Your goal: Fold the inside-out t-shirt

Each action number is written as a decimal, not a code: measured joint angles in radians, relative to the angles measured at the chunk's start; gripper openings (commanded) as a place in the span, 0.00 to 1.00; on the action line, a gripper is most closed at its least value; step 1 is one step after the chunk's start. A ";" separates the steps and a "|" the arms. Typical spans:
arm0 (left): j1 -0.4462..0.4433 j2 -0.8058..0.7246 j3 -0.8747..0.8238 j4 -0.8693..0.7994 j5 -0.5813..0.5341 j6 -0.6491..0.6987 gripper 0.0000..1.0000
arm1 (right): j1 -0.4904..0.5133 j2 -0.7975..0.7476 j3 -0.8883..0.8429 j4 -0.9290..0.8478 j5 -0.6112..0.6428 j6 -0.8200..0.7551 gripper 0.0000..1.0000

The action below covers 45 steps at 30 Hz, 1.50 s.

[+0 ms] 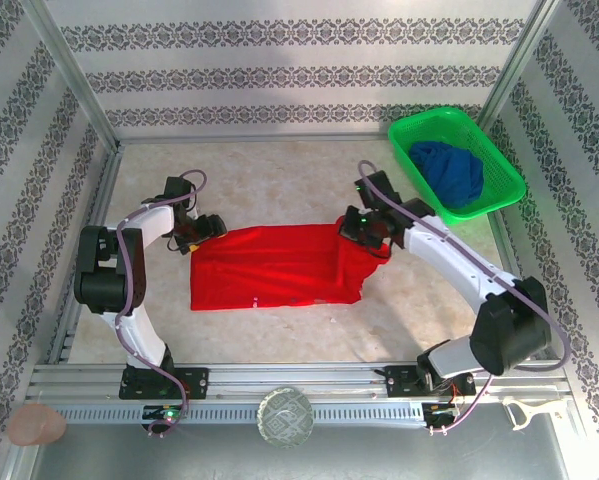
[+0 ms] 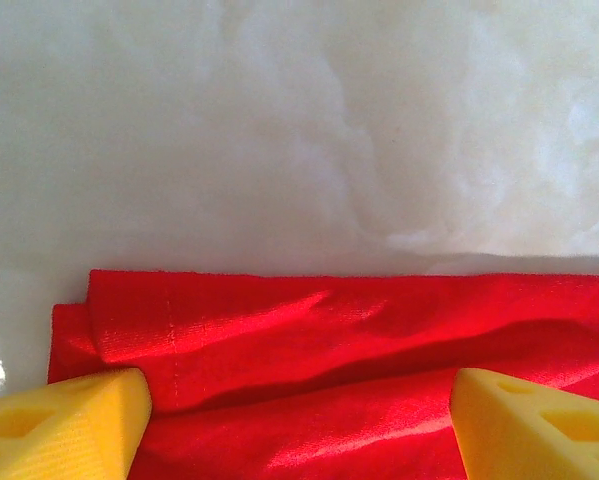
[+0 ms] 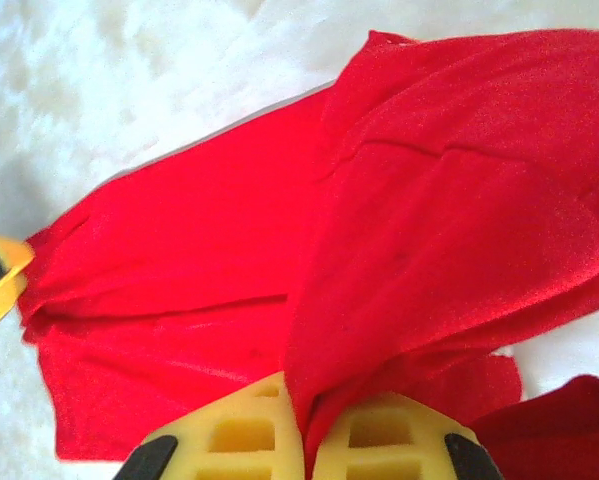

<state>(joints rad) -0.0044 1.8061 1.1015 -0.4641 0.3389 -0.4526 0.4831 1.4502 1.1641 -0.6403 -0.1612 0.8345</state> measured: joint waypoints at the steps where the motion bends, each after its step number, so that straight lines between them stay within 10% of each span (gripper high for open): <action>1: 0.000 0.002 0.000 0.006 0.002 0.000 0.81 | 0.032 0.021 0.022 -0.001 0.006 0.009 0.00; 16: 0.006 0.012 -0.020 0.107 0.053 0.000 0.81 | 0.354 0.409 0.414 -0.024 0.020 0.106 0.00; 34: 0.007 0.008 -0.039 0.162 0.075 0.005 0.81 | 0.449 0.804 0.855 -0.093 -0.011 0.164 0.00; 39: 0.007 0.008 -0.039 0.162 0.076 0.007 0.81 | 0.463 0.925 1.027 -0.130 -0.013 0.174 0.52; 45: 0.012 0.015 -0.020 0.149 0.085 0.007 0.81 | 0.471 0.959 1.171 -0.151 -0.048 0.136 0.62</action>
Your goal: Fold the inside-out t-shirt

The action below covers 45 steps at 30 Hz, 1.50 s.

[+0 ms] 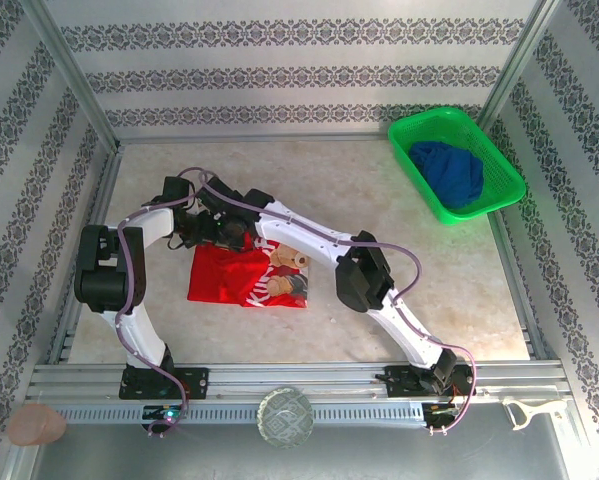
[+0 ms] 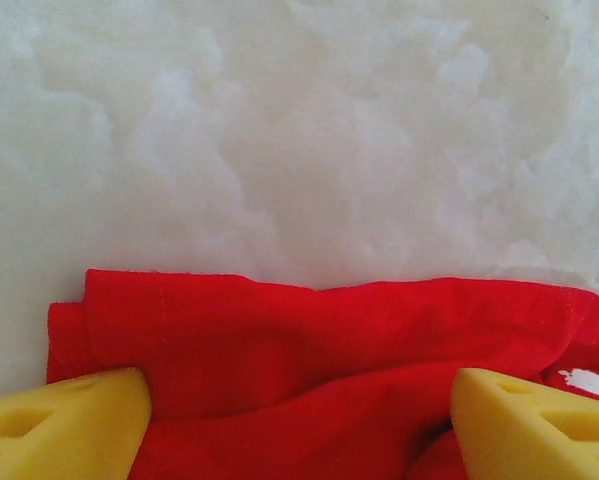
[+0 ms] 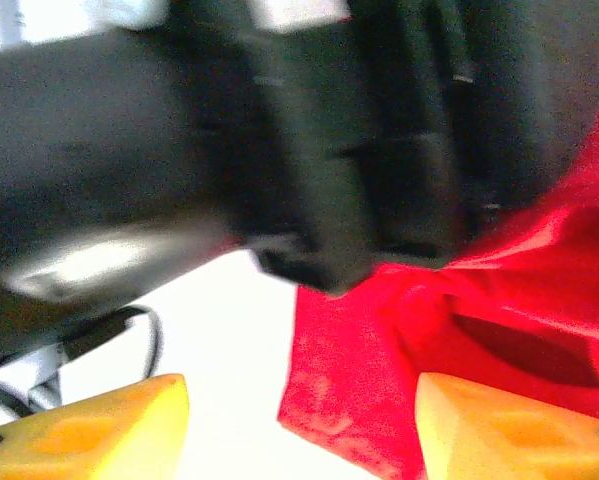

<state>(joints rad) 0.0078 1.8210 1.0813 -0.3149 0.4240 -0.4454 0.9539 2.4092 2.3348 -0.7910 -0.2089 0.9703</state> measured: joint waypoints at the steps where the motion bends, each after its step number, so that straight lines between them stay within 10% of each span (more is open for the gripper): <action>1: 0.002 0.006 0.014 -0.014 0.005 0.000 0.81 | 0.000 -0.004 0.024 -0.001 -0.006 -0.011 0.62; 14: 0.135 -0.016 0.200 -0.221 -0.027 -0.017 0.91 | -0.100 -0.483 -0.575 0.086 0.021 -0.163 0.71; 27: 0.150 -0.093 0.216 -0.314 -0.016 -0.016 0.93 | -0.096 -0.328 -0.716 0.169 -0.014 -0.204 0.69; 34: 0.150 -0.093 0.216 -0.317 -0.001 -0.021 0.93 | -0.087 -0.278 -0.682 0.195 -0.048 -0.212 0.00; 43: 0.150 -0.114 0.222 -0.317 0.036 -0.042 0.93 | -0.030 -0.269 -0.538 0.173 -0.133 -0.219 0.00; 45: 0.150 -0.117 0.231 -0.317 0.043 -0.045 0.94 | -0.005 -0.220 -0.410 0.174 -0.186 -0.227 0.25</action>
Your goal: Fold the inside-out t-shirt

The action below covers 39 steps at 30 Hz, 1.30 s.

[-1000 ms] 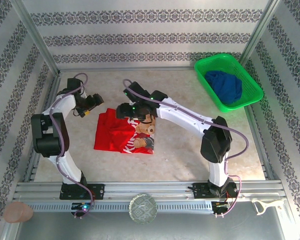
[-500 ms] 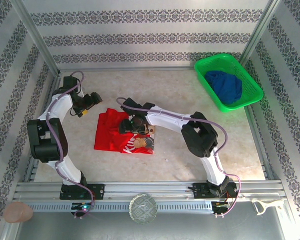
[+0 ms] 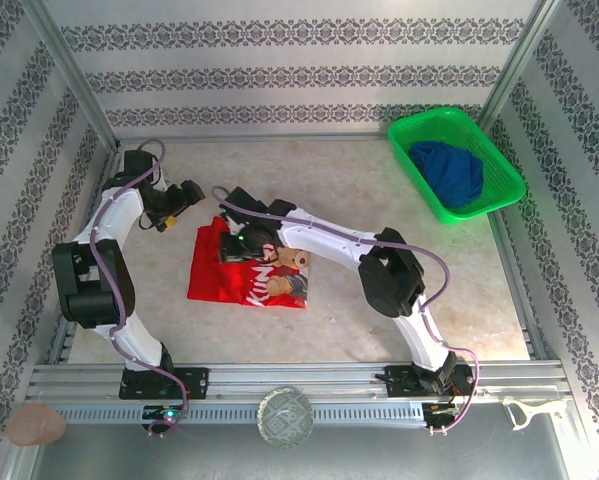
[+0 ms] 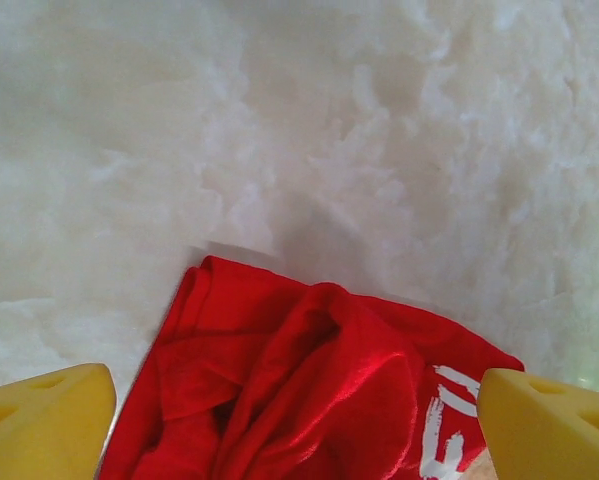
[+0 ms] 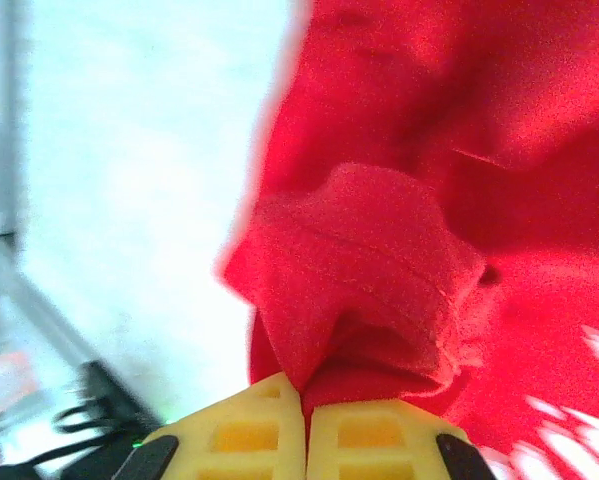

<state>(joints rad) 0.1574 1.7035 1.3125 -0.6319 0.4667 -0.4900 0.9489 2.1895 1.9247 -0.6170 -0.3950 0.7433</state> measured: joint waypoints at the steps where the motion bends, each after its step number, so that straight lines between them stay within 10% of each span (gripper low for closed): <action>1: 0.000 -0.002 0.006 0.000 0.003 -0.002 0.94 | 0.013 0.040 0.079 0.001 -0.036 -0.010 0.41; 4: 0.000 -0.009 0.022 -0.002 0.005 -0.005 0.94 | 0.042 0.135 0.226 0.027 -0.124 -0.041 0.58; 10: 0.000 -0.036 0.041 -0.006 0.011 -0.013 0.95 | 0.027 0.019 -0.015 0.045 -0.172 -0.070 0.60; 21: -0.132 -0.222 -0.103 -0.016 0.058 -0.028 1.00 | -0.476 -0.319 -0.461 0.114 -0.066 -0.079 0.70; 28: -0.278 -0.358 -0.347 -0.023 0.076 -0.080 1.00 | -0.480 -0.142 -0.412 0.110 -0.070 -0.092 0.69; 31: -0.282 -0.381 -0.449 -0.011 0.074 -0.116 1.00 | -0.458 -0.085 -0.398 0.114 -0.069 -0.076 0.59; 35: -0.282 -0.309 -0.510 0.044 0.069 -0.154 1.00 | -0.447 -0.055 -0.403 0.124 -0.050 -0.034 0.02; 39: -0.283 -0.130 -0.462 0.116 0.058 -0.170 1.00 | -0.451 -0.093 -0.505 0.202 -0.022 0.027 0.00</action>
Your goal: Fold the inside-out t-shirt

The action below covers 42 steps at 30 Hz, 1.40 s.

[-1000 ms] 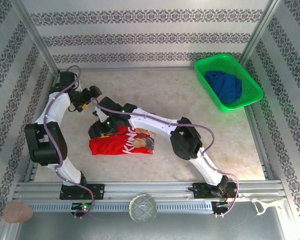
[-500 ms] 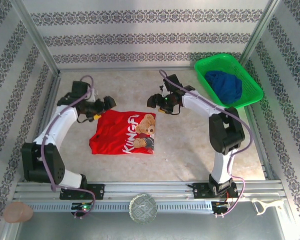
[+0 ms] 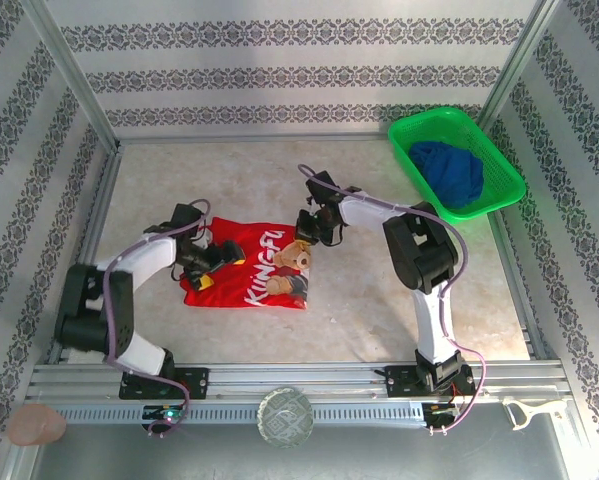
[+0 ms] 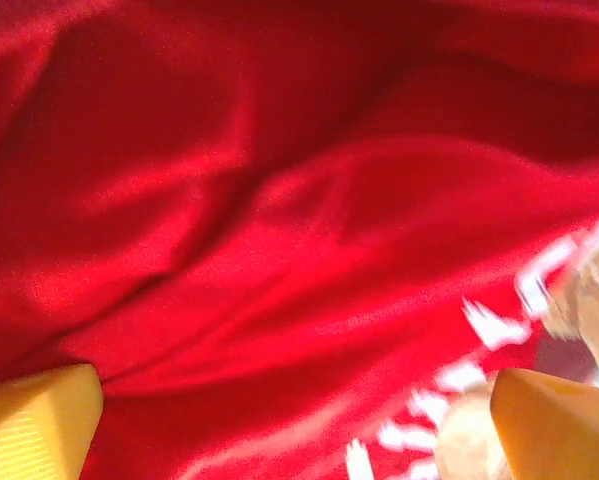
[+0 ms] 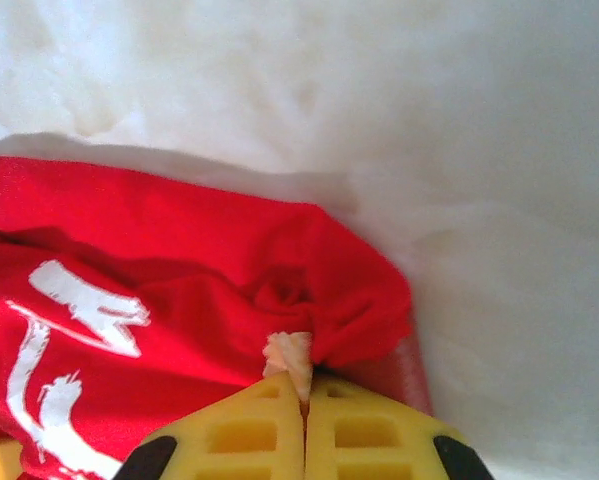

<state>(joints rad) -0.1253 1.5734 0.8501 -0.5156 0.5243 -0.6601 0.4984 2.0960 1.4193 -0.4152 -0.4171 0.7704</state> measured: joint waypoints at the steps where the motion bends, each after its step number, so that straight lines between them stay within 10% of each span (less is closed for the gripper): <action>1: 0.001 0.043 0.043 -0.008 0.009 -0.003 1.00 | -0.003 -0.032 -0.046 0.022 0.020 0.019 0.00; 10: -0.089 0.453 0.559 0.030 0.062 0.060 1.00 | 0.041 -0.467 -0.595 0.151 0.206 0.251 0.00; 14: -0.160 0.599 0.780 0.002 0.099 0.089 1.00 | 0.164 -0.655 -0.764 0.150 0.292 0.387 0.45; 21: -0.174 0.667 0.980 -0.079 0.108 0.134 1.00 | 0.145 -0.966 -0.762 -0.051 0.383 0.381 0.49; 27: -0.130 0.488 0.878 -0.098 0.093 0.135 1.00 | -0.037 -0.761 -0.443 -0.110 0.346 0.086 0.63; 42: -0.140 0.085 0.285 0.025 0.127 0.001 1.00 | 0.056 -0.170 0.037 -0.238 0.332 -0.449 0.70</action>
<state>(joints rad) -0.2657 1.6581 1.1351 -0.4908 0.6514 -0.6594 0.5545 1.9259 1.4567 -0.6529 -0.0849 0.3214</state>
